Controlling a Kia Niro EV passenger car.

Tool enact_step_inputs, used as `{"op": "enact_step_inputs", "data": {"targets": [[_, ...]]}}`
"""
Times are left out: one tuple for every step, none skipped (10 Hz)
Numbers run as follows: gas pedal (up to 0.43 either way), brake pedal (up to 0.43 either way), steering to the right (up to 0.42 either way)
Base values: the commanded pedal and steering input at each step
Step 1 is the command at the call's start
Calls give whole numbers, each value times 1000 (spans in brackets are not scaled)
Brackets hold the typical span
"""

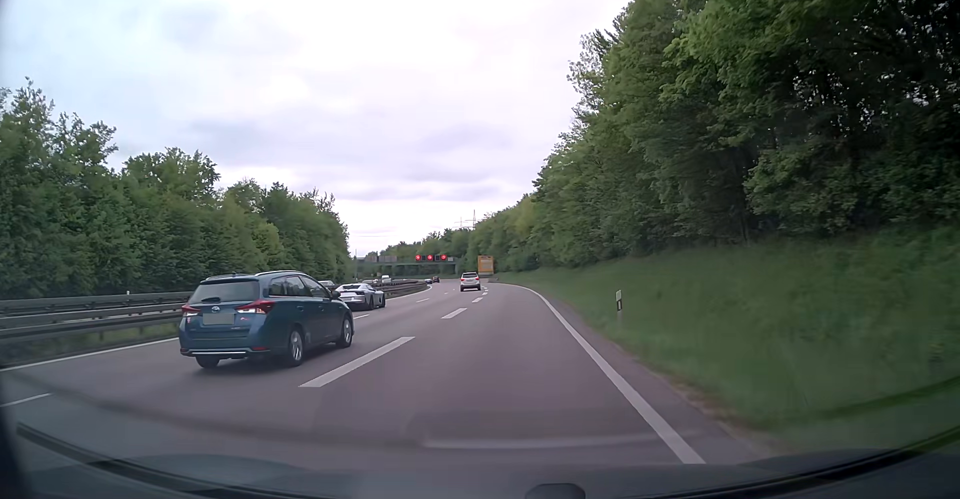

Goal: Follow the waypoints while adhering to traffic rules and regulations

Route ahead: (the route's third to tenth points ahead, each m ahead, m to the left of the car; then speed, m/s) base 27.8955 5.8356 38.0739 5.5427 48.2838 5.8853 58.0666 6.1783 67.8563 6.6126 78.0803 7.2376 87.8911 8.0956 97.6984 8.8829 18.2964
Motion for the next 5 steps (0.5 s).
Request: {"op": "enact_step_inputs", "data": {"targets": [[287,0,16],[299,0,8],[311,0,0],[331,0,-3],[331,0,-3]]}}
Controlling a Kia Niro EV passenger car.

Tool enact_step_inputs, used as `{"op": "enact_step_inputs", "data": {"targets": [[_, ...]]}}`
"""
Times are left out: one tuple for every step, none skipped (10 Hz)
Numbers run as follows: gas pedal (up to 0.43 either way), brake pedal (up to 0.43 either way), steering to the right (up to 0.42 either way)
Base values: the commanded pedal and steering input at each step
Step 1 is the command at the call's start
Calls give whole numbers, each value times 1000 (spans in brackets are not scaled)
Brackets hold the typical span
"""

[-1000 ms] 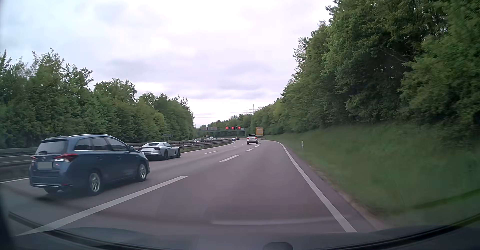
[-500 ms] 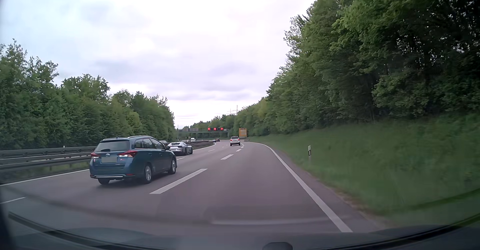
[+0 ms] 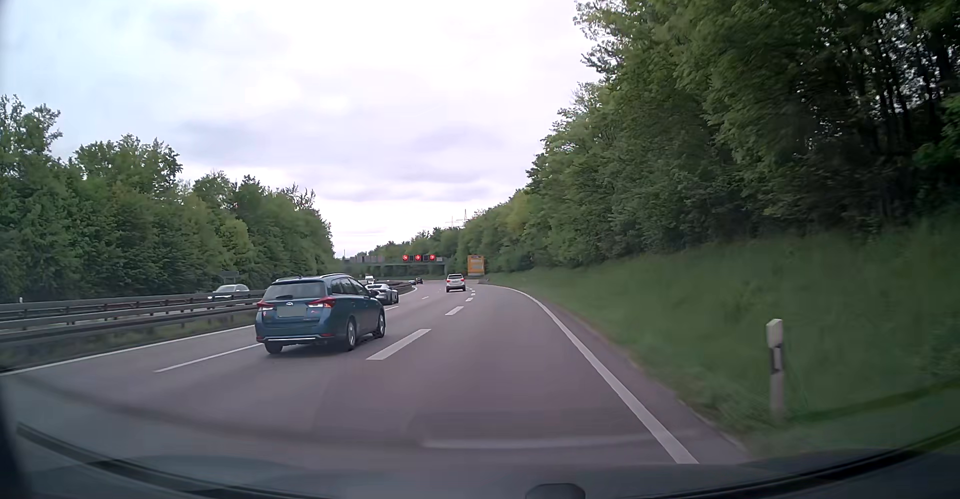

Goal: Follow the waypoints while adhering to traffic rules and regulations

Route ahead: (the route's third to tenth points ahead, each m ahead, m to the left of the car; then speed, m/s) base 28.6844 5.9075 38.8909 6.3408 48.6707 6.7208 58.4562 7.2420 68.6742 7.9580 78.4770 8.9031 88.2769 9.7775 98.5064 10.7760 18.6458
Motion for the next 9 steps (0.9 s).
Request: {"op": "enact_step_inputs", "data": {"targets": [[339,0,-3],[339,0,-3],[339,0,-1],[339,0,-1],[339,0,-1],[339,0,-1],[331,0,-1],[331,0,-2],[319,0,-2]]}}
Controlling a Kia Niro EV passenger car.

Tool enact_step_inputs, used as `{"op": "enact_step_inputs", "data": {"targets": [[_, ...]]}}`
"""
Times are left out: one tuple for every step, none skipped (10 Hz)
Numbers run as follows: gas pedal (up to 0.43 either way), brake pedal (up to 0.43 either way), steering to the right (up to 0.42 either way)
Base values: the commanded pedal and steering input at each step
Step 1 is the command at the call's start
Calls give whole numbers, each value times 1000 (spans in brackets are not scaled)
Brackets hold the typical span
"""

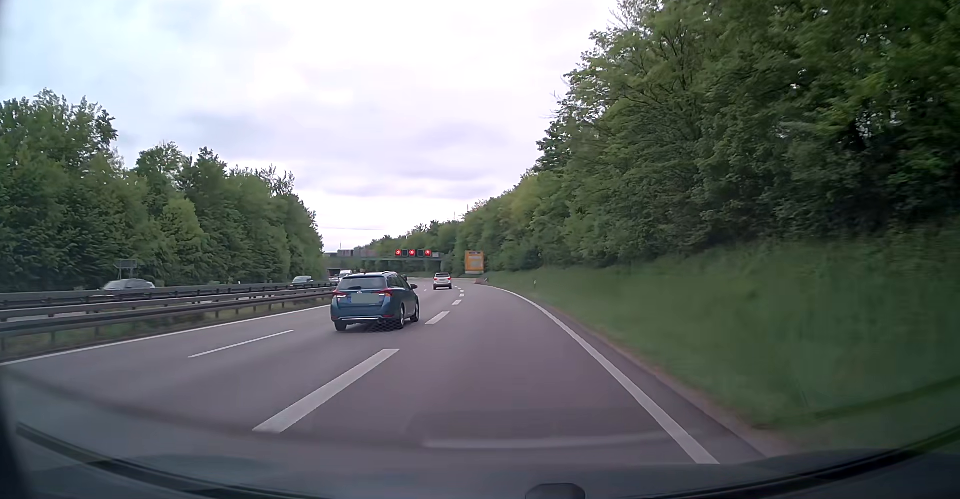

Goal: Follow the waypoints while adhering to traffic rules and regulations

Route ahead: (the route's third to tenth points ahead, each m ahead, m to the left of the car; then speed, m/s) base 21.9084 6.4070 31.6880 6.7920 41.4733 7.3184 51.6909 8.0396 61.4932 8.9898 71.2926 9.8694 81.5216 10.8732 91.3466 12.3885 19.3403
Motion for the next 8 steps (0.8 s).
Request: {"op": "enact_step_inputs", "data": {"targets": [[319,0,-2],[319,0,-2],[311,0,-3],[299,0,-4],[287,0,-6],[287,0,-7],[280,0,-7],[268,0,-7]]}}
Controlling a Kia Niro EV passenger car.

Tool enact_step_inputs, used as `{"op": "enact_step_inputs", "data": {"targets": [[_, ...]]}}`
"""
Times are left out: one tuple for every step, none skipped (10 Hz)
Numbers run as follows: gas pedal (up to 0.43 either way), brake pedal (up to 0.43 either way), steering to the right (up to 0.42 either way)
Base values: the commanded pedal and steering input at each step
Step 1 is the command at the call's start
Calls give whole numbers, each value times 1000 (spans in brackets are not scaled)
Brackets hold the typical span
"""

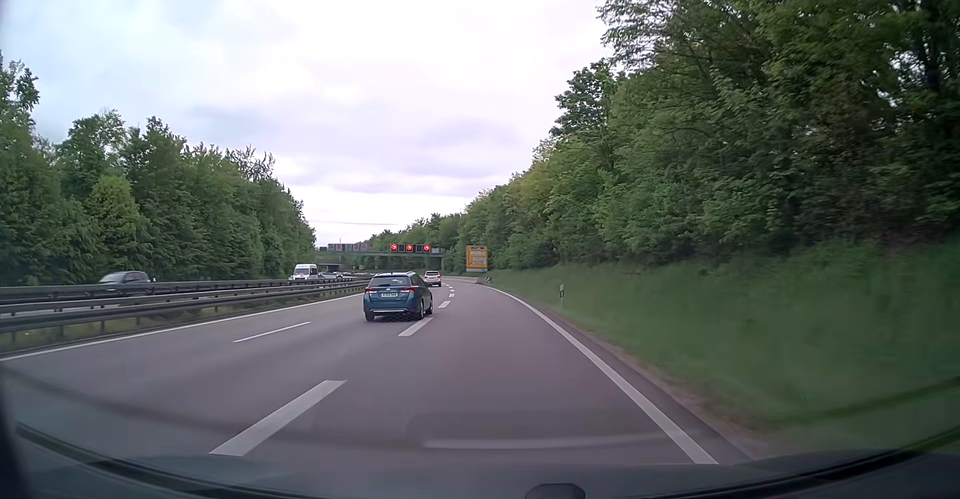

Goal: Follow the waypoints while adhering to traffic rules and regulations

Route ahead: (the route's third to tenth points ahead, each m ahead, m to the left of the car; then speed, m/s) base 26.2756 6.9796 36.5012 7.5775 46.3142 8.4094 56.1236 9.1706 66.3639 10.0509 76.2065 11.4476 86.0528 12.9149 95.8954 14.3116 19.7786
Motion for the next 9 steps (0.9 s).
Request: {"op": "enact_step_inputs", "data": {"targets": [[268,0,-8],[268,0,-10],[268,0,-12],[268,0,-12],[268,0,-12],[260,0,-12],[260,0,-12],[260,0,-12],[260,0,-12]]}}
